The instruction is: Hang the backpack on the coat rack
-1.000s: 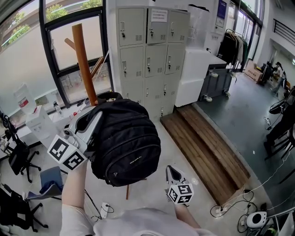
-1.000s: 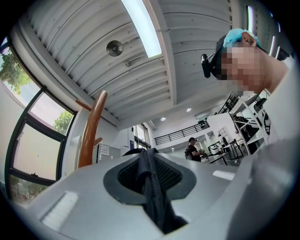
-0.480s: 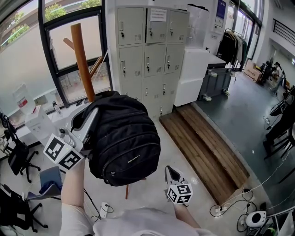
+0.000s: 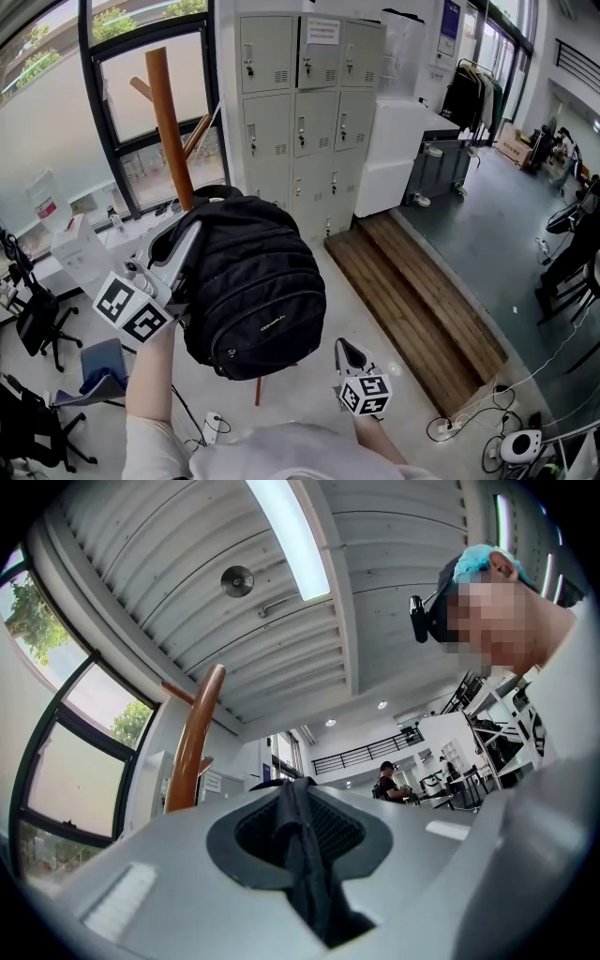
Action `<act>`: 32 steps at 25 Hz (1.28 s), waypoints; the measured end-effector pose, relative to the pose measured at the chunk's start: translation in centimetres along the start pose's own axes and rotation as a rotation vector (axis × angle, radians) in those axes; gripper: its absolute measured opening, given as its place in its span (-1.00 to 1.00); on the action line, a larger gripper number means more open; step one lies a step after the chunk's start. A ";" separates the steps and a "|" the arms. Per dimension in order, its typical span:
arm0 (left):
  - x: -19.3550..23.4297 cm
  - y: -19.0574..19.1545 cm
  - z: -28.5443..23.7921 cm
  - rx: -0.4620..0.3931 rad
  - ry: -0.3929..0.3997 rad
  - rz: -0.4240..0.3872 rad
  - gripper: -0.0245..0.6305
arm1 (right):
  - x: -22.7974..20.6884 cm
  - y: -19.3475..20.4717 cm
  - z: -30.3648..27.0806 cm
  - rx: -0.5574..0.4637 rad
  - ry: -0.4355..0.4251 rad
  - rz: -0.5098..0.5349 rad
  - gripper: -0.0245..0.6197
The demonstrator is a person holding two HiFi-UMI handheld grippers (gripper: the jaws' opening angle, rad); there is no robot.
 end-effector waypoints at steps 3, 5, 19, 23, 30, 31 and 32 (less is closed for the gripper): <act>0.0 1.6 0.1 0.036 -0.015 0.033 -0.73 | 0.0 0.1 0.0 0.004 0.001 -0.001 -0.90; 0.2 2.6 0.2 0.059 -0.032 0.052 -0.73 | 0.0 0.2 0.0 0.008 0.002 -0.001 -0.90; -0.8 7.4 2.4 0.186 -0.084 0.030 -0.72 | 0.2 0.6 -0.1 0.021 -0.005 -0.003 -0.90; -0.4 8.4 3.6 0.193 -0.132 0.042 -0.71 | 0.1 0.7 -0.2 0.026 -0.008 -0.005 -0.90; 0.7 9.4 5.1 0.187 -0.204 0.005 -0.60 | 0.6 0.8 -0.6 0.030 -0.019 -0.006 -0.90; 0.8 9.3 5.3 0.184 -0.211 -0.005 -0.54 | 0.6 0.8 -0.7 0.030 -0.020 -0.006 -0.90; 0.8 9.2 5.6 0.182 -0.214 -0.014 -0.49 | 0.6 0.9 -0.7 0.031 -0.021 -0.006 -0.90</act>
Point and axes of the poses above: the fingertips, and each gripper's own axes: z backward along the fingers, x to its left, y out of its underside, the point moved 4 cm from there along z, backward along the fingers, and after that the axes turned 10 degrees about -x, right-handed, at the moved point
